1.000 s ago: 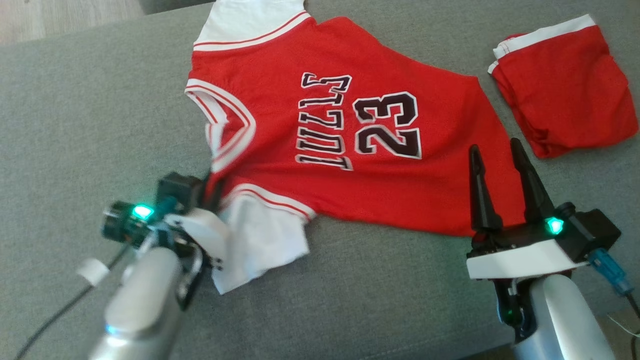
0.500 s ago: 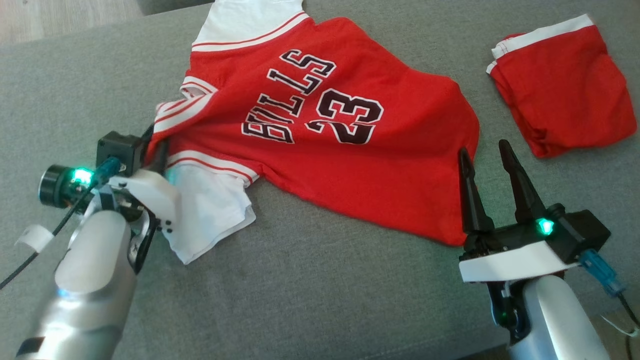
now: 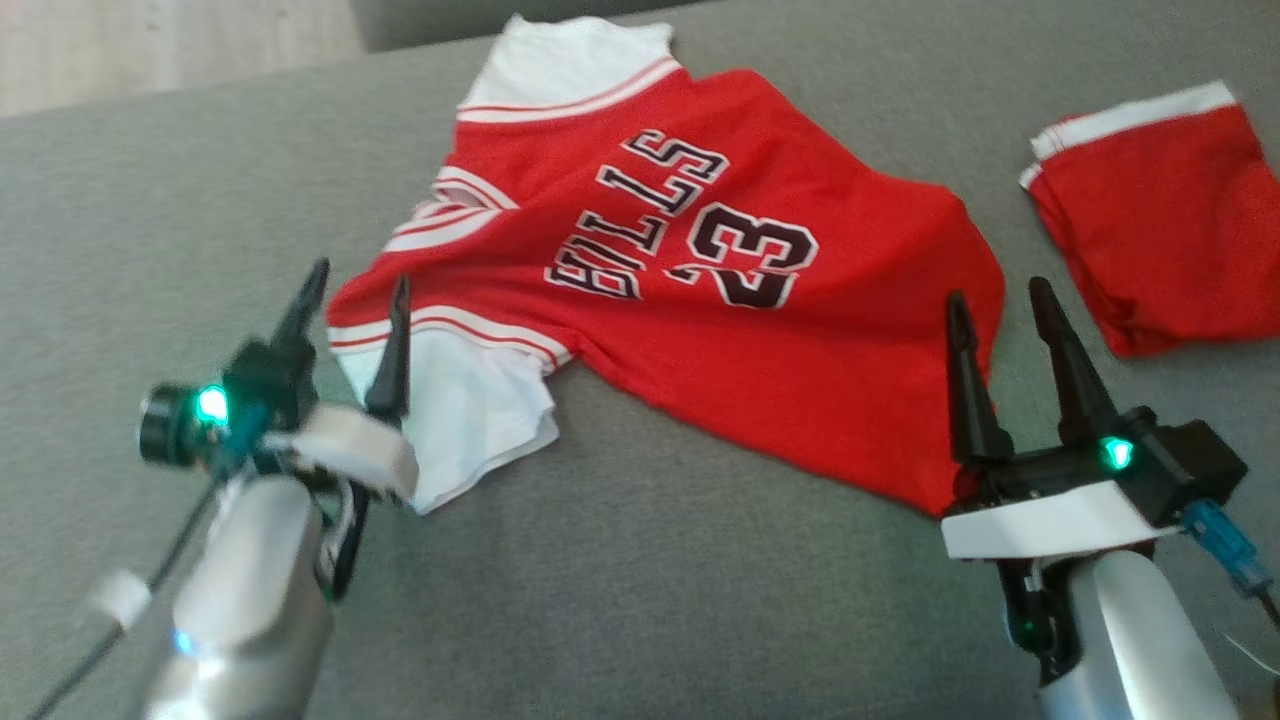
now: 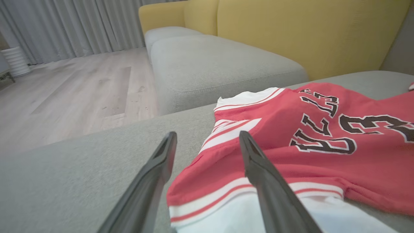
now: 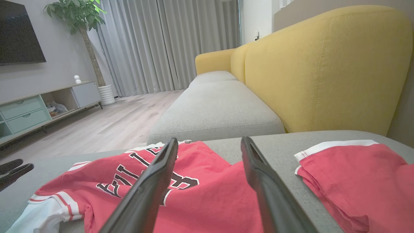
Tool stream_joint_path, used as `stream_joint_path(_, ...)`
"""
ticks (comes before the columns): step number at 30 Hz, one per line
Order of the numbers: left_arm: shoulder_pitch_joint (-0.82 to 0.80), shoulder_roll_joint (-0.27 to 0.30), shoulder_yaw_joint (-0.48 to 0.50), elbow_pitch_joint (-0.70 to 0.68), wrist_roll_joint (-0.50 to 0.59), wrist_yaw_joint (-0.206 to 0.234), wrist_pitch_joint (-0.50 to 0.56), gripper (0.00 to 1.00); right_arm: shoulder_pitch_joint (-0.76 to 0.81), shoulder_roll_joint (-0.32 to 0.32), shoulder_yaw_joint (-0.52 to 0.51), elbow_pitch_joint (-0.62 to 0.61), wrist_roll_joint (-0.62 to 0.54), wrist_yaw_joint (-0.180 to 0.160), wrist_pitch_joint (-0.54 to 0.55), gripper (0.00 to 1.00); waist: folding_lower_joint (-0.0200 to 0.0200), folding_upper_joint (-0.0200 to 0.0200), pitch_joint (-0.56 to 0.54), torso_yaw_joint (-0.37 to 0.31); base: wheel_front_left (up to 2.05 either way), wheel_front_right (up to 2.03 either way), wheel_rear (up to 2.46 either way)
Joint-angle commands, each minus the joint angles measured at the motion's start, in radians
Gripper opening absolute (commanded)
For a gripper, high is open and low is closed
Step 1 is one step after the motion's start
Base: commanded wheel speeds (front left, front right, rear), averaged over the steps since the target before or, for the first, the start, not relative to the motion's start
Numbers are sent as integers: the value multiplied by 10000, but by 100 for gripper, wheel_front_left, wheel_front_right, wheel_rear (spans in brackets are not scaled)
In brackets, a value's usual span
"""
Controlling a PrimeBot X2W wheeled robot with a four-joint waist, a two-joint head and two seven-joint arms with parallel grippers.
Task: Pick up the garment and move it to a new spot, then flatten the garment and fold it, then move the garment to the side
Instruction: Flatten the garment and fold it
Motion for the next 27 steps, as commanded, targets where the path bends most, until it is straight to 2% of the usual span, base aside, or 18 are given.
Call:
stream_joint_path(1,68,215,421,-459,-55,167,-185,100,34,-54,124,-317,-73,67,-61,100,0,0,-299,312,0,0,0)
stream_joint_path(9,1928,-266,430,-2082,-173,839,-460,100,601,-54,-397,-242,-347,67,-61,100,0,0,-1048,1249,0,0,0)
stream_joint_path(14,3053,-569,692,-3066,-414,1273,-515,100,1051,-54,-469,-168,-362,67,-61,100,0,0,-1365,1540,0,0,0)
stream_joint_path(21,3774,-727,770,-3653,-436,1436,-533,100,1337,-54,-488,-128,-352,67,-61,100,0,0,-1460,1645,0,0,0)
stream_joint_path(27,3453,-594,517,-3360,-432,1140,-71,100,1114,-54,-356,-160,-340,67,-61,100,0,0,-1204,1424,0,0,0)
